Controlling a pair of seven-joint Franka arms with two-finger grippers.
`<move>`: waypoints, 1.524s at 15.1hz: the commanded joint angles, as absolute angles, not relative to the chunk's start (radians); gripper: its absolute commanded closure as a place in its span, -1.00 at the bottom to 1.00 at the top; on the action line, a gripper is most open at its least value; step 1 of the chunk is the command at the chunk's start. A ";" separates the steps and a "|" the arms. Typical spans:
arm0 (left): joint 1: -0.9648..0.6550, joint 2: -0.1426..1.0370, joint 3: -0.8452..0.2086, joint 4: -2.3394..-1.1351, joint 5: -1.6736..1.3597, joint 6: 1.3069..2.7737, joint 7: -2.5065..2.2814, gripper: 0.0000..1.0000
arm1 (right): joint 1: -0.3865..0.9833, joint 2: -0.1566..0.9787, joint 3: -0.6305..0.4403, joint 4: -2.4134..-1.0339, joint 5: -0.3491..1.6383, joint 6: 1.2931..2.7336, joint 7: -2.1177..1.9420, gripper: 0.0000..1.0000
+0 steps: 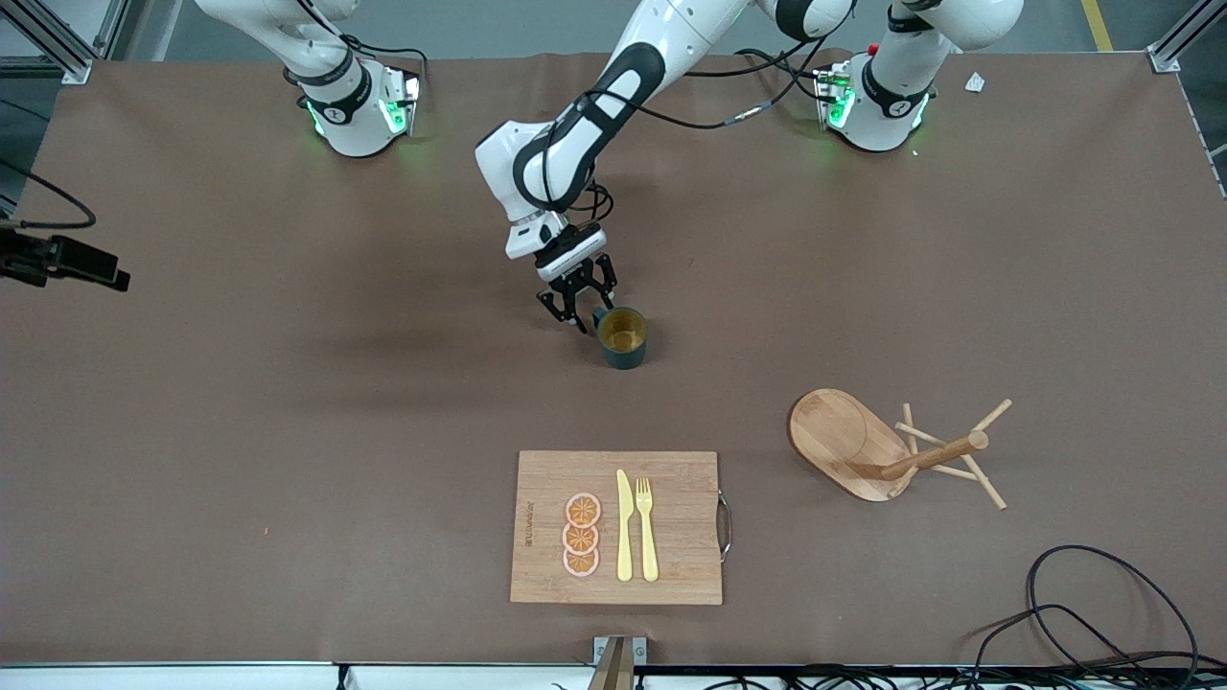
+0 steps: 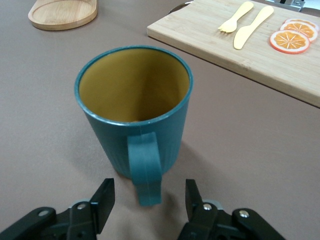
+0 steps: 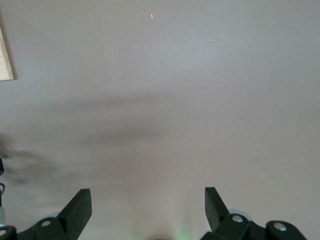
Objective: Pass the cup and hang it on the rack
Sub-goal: 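Close the left gripper on the teal mug handle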
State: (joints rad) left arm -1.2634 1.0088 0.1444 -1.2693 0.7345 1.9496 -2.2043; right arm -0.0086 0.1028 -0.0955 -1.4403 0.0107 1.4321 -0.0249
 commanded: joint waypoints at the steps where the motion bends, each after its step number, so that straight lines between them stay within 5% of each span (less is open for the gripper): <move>1: -1.290 1.029 0.169 -1.239 0.791 1.936 -2.223 -0.29 | -0.014 -0.014 -0.081 -1.563 -0.012 1.456 -0.012 -1.00; 11: -1.290 1.028 0.161 -1.241 0.796 1.870 -2.224 0.08 | -0.018 -0.100 -0.084 -1.586 -0.014 1.443 -0.014 -1.00; 19: -1.285 1.019 0.160 -1.243 0.793 1.865 -2.214 1.00 | -0.017 -0.101 -0.083 -1.589 -0.012 1.434 -0.014 -1.00; 23: -1.238 0.945 0.156 -1.241 0.743 1.868 -2.154 0.99 | -0.017 -0.101 -0.083 -1.588 -0.012 1.427 -0.034 -1.00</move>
State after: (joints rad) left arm -1.2674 1.0050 0.1570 -1.2366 0.7797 1.8833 -2.1989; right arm -0.0086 -0.0697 -0.0920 -1.5572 -0.0025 1.4254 -0.0259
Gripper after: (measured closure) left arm 0.789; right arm 0.000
